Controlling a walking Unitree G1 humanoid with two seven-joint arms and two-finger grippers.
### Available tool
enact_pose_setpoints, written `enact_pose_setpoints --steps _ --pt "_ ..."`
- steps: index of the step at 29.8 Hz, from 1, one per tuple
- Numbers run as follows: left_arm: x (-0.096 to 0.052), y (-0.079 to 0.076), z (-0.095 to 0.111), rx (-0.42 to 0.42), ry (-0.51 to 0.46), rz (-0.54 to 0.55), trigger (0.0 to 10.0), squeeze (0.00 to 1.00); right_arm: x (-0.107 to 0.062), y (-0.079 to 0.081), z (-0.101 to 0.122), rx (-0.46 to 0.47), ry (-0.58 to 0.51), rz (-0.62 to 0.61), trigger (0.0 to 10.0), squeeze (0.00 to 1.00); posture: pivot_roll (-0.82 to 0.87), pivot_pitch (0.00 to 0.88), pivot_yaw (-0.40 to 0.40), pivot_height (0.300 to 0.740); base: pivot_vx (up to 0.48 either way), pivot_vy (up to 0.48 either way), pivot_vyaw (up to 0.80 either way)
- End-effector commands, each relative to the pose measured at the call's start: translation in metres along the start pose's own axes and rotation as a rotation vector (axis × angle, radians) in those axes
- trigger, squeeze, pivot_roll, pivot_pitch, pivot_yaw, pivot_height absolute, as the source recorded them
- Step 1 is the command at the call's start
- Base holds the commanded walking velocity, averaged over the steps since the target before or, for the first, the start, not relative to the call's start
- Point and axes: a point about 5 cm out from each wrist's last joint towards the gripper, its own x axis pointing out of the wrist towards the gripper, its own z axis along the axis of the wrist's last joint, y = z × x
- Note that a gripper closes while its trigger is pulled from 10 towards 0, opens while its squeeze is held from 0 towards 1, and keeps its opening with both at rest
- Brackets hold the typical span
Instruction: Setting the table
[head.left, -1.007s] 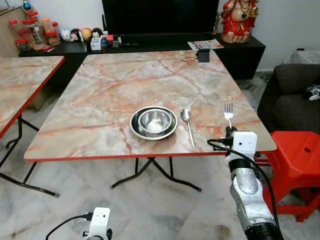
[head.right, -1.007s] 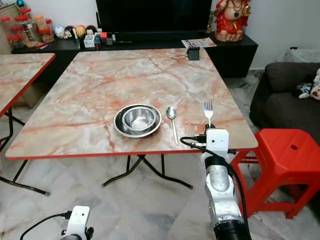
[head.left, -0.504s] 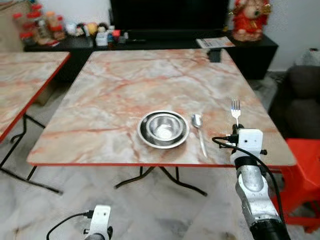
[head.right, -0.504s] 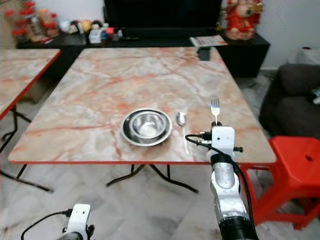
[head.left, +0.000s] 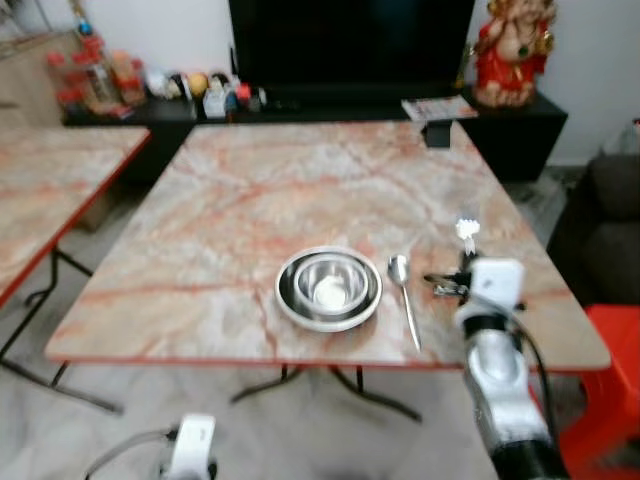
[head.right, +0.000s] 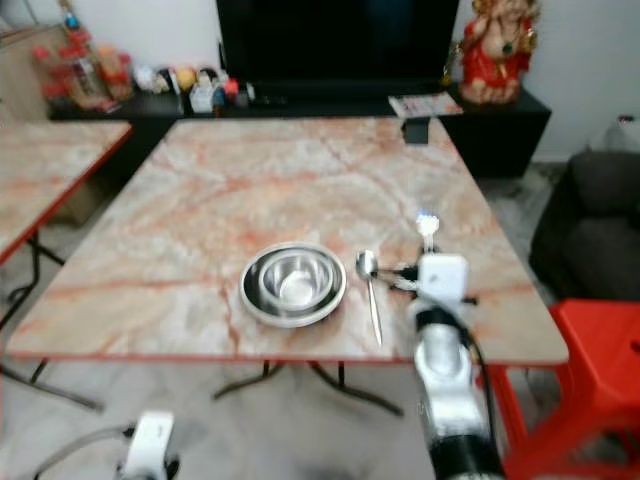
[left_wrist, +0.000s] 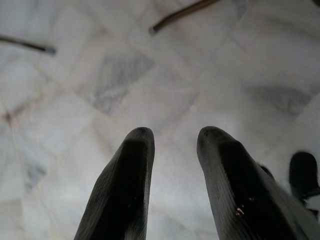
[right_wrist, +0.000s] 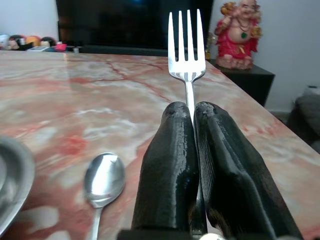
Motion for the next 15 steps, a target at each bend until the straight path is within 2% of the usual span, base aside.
enact_pose_setpoints --steps 1,15 --pt "0.001 -0.005 0.002 0.002 -0.002 -0.013 10.0 0.00 0.000 -0.011 0.000 -0.001 -0.001 -0.032 10.0 0.00 -0.12 0.000 0.022 0.740 0.251 0.000 0.00" --pt "0.000 -0.006 -0.001 0.006 0.006 -0.015 10.0 0.00 -0.013 -0.011 -0.015 0.008 0.081 -0.001 10.0 0.00 -0.12 0.000 0.022 0.740 0.000 0.000 0.00"
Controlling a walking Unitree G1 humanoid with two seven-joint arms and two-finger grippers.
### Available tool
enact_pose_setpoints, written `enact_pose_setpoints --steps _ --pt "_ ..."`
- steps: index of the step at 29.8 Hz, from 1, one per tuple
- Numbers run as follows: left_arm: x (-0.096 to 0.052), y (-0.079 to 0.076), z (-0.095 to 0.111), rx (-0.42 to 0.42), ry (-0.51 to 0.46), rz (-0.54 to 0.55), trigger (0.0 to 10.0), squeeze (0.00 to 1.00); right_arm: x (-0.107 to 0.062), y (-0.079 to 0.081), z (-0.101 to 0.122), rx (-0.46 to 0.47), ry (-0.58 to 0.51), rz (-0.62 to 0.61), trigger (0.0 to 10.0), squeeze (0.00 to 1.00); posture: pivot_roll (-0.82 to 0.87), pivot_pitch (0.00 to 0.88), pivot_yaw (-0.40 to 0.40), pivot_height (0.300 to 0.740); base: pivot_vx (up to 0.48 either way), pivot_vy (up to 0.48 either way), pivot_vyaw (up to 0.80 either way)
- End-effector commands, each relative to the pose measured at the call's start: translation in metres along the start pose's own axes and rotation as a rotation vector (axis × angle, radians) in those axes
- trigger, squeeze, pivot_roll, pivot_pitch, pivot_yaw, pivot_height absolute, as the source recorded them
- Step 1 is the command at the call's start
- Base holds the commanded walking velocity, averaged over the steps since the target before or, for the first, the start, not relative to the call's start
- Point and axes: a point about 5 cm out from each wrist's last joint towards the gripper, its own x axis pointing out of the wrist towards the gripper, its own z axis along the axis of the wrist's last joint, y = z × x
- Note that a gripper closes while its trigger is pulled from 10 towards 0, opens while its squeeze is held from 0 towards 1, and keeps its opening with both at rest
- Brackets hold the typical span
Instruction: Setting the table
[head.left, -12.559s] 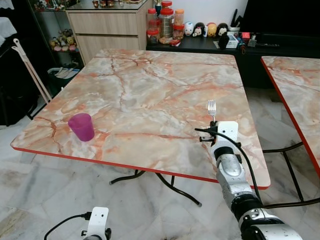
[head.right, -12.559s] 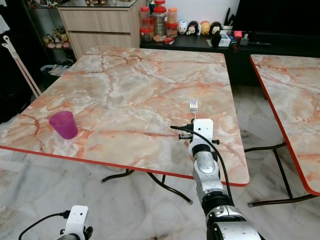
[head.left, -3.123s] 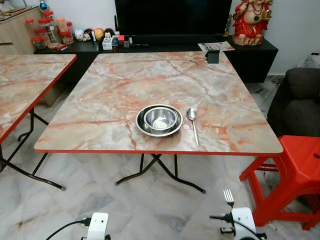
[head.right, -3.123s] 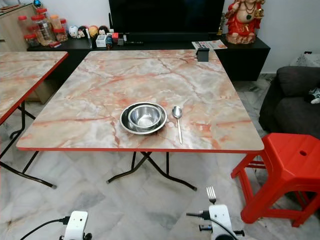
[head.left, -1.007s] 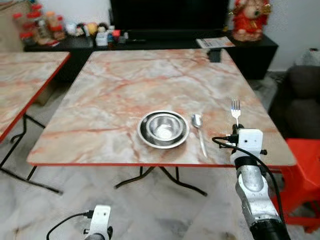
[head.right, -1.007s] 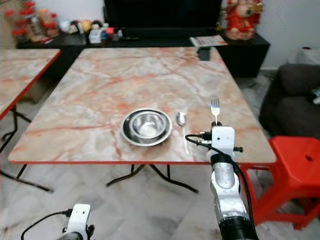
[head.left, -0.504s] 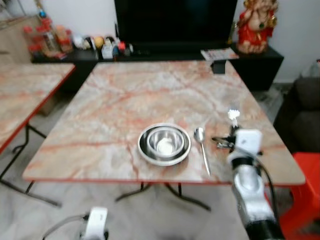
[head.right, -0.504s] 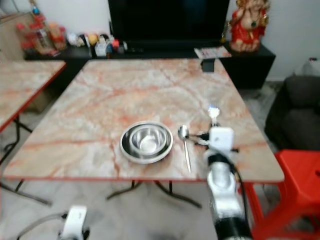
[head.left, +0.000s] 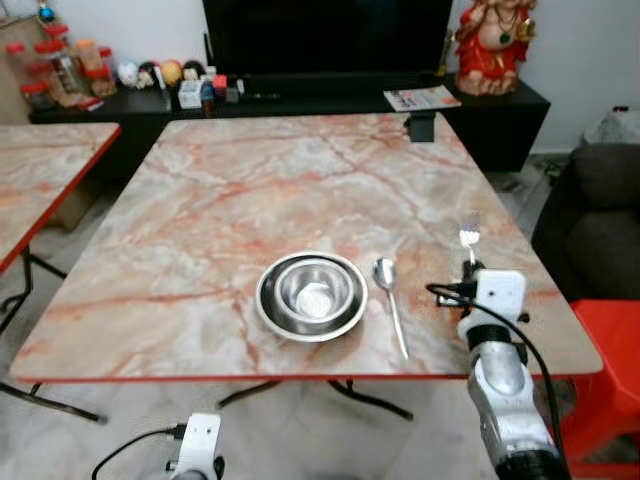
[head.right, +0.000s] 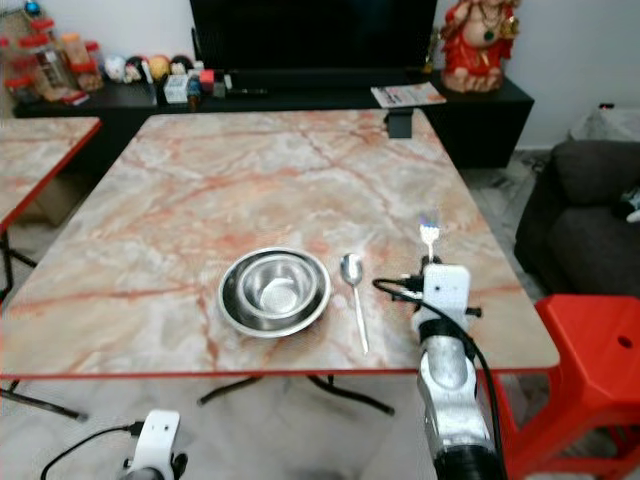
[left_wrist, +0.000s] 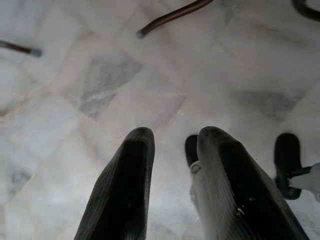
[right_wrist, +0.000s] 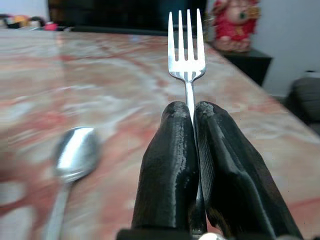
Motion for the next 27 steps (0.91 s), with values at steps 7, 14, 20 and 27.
enact_pose_setpoints --steps 7,14,20,27 --pt "0.000 0.002 -0.002 0.009 0.012 -0.001 10.0 0.00 0.003 0.007 -0.009 -0.015 0.086 0.036 10.0 0.00 -0.12 0.000 0.025 0.740 0.000 0.000 0.00" --pt "0.000 0.002 -0.002 0.008 0.015 -0.003 10.0 0.00 0.015 0.013 -0.004 -0.044 0.133 0.068 10.0 0.00 -0.11 0.000 0.024 0.740 0.000 0.000 0.00" --pt "0.000 0.002 -0.003 0.005 0.017 -0.004 10.0 0.00 0.022 0.013 -0.003 -0.020 0.153 0.079 10.0 0.00 -0.11 0.000 0.022 0.740 0.000 0.000 0.00" --pt "-0.001 0.002 -0.004 -0.002 0.022 -0.008 10.0 0.00 0.027 0.010 -0.004 0.011 0.217 0.074 10.0 0.00 -0.10 0.000 0.020 0.740 0.000 0.000 0.00"
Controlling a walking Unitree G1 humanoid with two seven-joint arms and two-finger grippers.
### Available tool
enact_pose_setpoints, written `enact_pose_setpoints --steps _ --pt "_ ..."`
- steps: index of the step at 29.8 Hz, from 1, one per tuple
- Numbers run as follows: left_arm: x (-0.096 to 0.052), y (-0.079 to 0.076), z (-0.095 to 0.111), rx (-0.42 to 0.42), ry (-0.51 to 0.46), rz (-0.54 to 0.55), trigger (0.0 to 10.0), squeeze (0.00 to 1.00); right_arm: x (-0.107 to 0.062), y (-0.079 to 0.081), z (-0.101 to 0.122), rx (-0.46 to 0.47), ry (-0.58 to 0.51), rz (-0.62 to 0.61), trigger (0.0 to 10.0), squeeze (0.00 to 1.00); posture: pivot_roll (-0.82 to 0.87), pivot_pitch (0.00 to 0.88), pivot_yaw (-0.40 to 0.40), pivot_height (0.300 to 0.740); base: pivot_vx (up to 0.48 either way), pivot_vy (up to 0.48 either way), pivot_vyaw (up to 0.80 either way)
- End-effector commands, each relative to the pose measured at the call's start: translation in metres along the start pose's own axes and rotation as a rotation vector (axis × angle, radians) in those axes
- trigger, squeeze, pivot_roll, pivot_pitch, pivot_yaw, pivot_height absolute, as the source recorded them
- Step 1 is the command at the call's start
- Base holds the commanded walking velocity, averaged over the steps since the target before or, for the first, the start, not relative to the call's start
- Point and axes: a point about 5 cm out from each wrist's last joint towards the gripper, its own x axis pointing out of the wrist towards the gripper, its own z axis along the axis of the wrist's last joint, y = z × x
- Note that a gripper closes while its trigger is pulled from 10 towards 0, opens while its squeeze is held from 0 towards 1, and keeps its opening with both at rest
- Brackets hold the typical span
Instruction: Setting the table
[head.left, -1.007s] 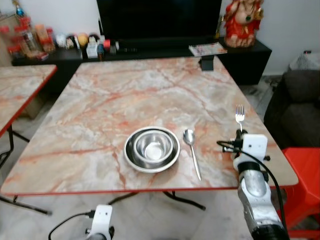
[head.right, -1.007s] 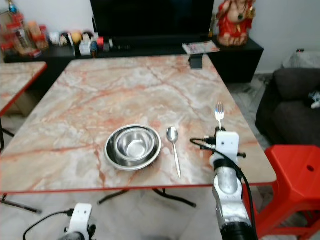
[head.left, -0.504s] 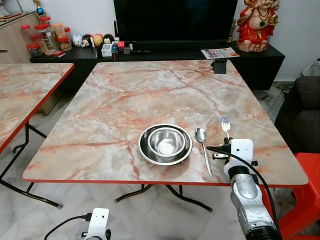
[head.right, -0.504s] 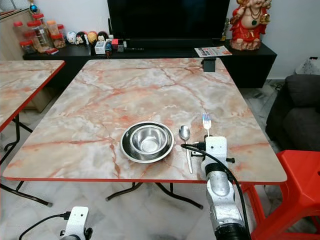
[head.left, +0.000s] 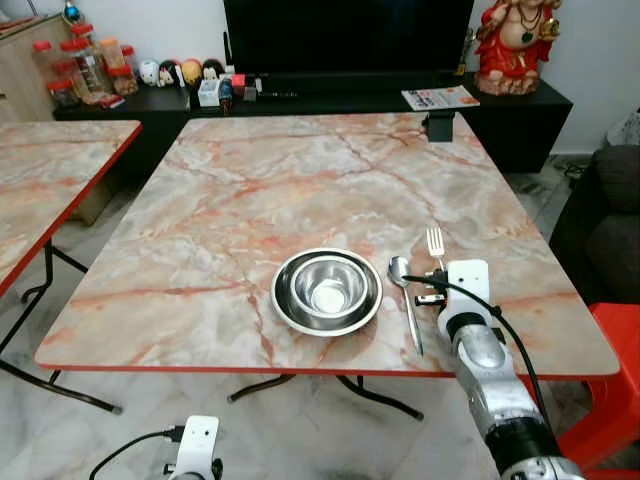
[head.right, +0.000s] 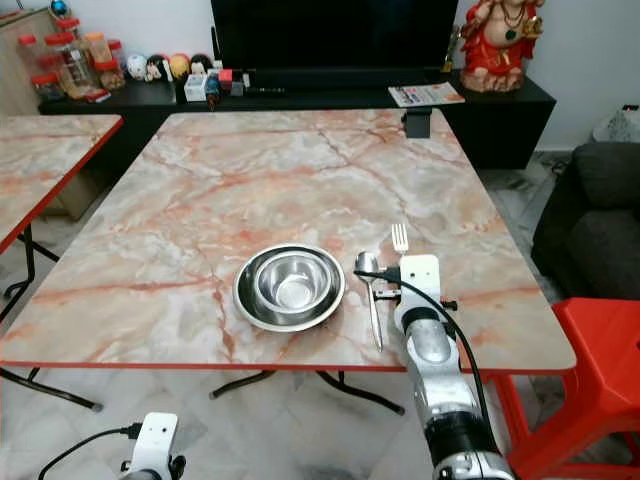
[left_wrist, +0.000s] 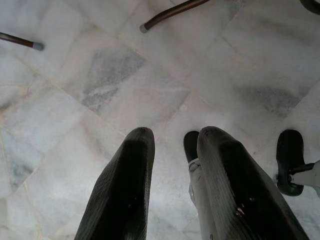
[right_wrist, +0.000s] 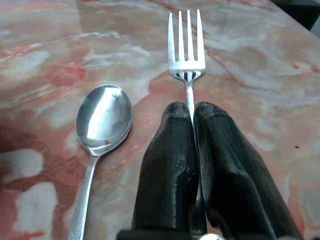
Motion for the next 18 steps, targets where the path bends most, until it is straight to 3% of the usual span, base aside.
enact_pose_setpoints --steps 1,18 --pt "-0.001 0.002 -0.004 0.001 0.023 -0.002 10.0 0.00 0.000 -0.001 -0.001 0.021 0.019 -0.001 10.0 0.00 -0.11 0.000 0.020 0.740 0.000 0.000 0.00" --pt "-0.001 0.000 -0.005 0.007 0.033 -0.021 10.0 0.00 -0.012 0.000 -0.024 0.048 0.107 -0.003 10.0 0.00 -0.11 0.000 0.028 0.740 0.000 0.000 0.00"
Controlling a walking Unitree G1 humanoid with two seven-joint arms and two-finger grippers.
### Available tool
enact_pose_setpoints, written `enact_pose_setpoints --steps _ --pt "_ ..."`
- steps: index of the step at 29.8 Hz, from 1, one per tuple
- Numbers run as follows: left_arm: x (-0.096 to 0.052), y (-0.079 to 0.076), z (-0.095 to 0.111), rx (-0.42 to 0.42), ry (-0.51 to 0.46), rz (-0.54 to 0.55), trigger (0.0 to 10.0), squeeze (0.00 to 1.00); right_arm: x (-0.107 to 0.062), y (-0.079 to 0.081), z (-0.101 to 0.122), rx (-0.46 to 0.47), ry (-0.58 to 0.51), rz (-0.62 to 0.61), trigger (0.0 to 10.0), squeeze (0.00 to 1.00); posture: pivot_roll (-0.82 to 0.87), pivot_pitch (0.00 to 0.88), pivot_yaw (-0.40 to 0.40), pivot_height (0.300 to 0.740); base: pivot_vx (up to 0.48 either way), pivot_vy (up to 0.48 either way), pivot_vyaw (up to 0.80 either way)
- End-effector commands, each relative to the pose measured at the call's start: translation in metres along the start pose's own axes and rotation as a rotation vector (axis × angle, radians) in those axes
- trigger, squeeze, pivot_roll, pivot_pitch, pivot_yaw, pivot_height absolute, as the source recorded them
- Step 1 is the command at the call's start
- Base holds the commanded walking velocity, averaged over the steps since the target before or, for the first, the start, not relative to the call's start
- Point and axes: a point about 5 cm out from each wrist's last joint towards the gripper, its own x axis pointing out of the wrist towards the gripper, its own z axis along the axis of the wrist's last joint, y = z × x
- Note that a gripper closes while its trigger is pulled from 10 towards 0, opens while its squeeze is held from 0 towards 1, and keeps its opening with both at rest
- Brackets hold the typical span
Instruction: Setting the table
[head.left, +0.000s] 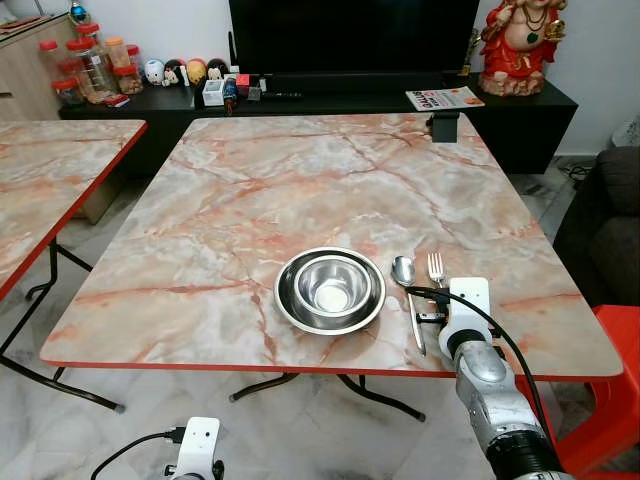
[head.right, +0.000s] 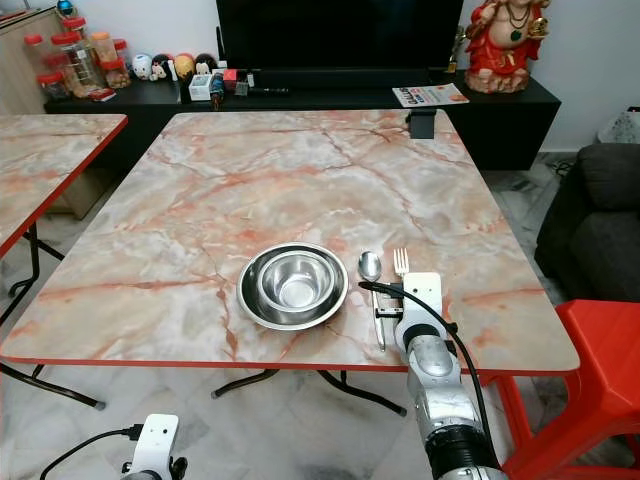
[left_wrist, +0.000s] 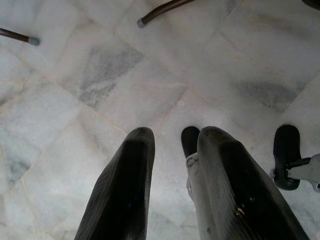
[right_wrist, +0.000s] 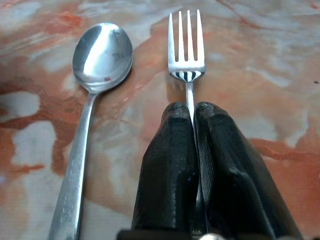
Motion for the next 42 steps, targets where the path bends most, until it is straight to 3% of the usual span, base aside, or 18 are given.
enact_pose_setpoints --steps 1,14,16,17,18,19,21,22,23,33,34,37,38,39,40,42 --pt "-0.0005 0.0012 -0.0036 0.007 0.016 -0.006 10.0 0.00 -0.0012 -0.0010 0.0009 0.015 0.001 -0.005 10.0 0.00 -0.11 0.000 0.029 0.740 0.000 0.000 0.00" --pt "-0.0004 0.0016 -0.0029 0.008 0.017 -0.008 10.0 0.00 -0.0003 -0.0029 0.0023 0.023 0.006 -0.009 10.0 0.00 -0.11 0.000 0.031 0.740 0.000 0.000 0.00" --pt "-0.0004 0.0016 -0.0028 0.009 0.017 -0.009 10.0 0.00 -0.0003 -0.0027 0.0022 0.024 0.008 -0.009 10.0 0.05 -0.11 0.000 0.031 0.740 0.000 0.000 0.00" --pt "-0.0004 0.0016 -0.0027 0.009 0.017 -0.009 10.0 0.00 -0.0002 -0.0025 0.0020 0.025 0.009 -0.008 10.0 0.12 -0.11 0.000 0.031 0.740 0.000 0.000 0.00" --pt "-0.0003 0.0018 -0.0026 0.010 0.017 -0.009 10.0 0.00 -0.0002 -0.0021 0.0018 0.027 0.010 -0.007 10.0 0.69 -0.11 0.000 0.032 0.740 0.000 0.000 0.00" --pt "-0.0003 0.0018 -0.0025 0.011 0.017 -0.009 10.0 0.00 -0.0002 -0.0019 0.0016 0.027 0.011 -0.007 10.0 0.78 -0.11 0.000 0.032 0.740 0.000 0.000 0.00" --pt "-0.0003 0.0020 -0.0023 0.012 0.016 -0.009 10.0 0.00 -0.0005 -0.0017 0.0008 0.025 0.013 -0.009 10.0 0.73 -0.11 0.000 0.032 0.740 0.000 0.000 0.00" --pt "-0.0003 0.0021 -0.0021 0.012 0.016 -0.009 10.0 0.00 -0.0004 -0.0017 0.0008 0.025 0.014 -0.010 10.0 0.42 -0.11 0.000 0.032 0.740 0.000 0.000 0.00" --pt "-0.0003 0.0021 -0.0021 0.012 0.016 -0.009 10.0 0.00 -0.0004 -0.0017 0.0007 0.024 0.015 -0.011 10.0 0.00 -0.11 0.000 0.032 0.740 0.000 0.000 0.00" --pt "-0.0001 0.0025 -0.0010 0.013 0.014 -0.010 10.0 0.00 -0.0002 -0.0016 0.0009 0.025 0.015 -0.013 10.0 0.00 -0.11 0.000 0.034 0.740 0.000 0.000 0.00" --pt "-0.0001 0.0025 -0.0007 0.014 0.013 -0.010 10.0 0.00 -0.0003 -0.0012 0.0009 0.030 0.014 -0.008 10.0 0.27 -0.11 0.000 0.035 0.740 0.000 0.000 0.00" --pt "0.0000 0.0025 -0.0006 0.014 0.013 -0.010 10.0 0.00 -0.0003 -0.0011 0.0010 0.032 0.014 -0.006 10.0 0.27 -0.11 0.000 0.035 0.740 0.000 0.000 0.00" --pt "0.0000 0.0026 -0.0006 0.014 0.013 -0.010 10.0 0.00 -0.0004 -0.0012 0.0009 0.030 0.015 -0.008 10.0 1.00 -0.11 0.000 0.036 0.740 0.000 0.000 0.00" --pt "0.0000 0.0029 -0.0005 0.014 0.012 -0.010 10.0 0.00 -0.0005 -0.0013 0.0007 0.026 0.016 -0.011 10.0 0.39 -0.11 0.000 0.036 0.740 0.000 0.000 0.00" --pt "0.0000 0.0030 -0.0004 0.014 0.012 -0.010 10.0 0.00 -0.0005 -0.0014 0.0007 0.025 0.016 -0.012 10.0 0.02 -0.11 0.000 0.036 0.740 0.000 0.000 0.00" --pt "-0.0001 0.0032 -0.0004 0.014 0.012 -0.010 10.0 0.00 -0.0006 -0.0018 0.0013 0.026 0.011 -0.016 10.0 0.00 -0.10 0.000 0.036 0.740 0.000 0.000 0.00"
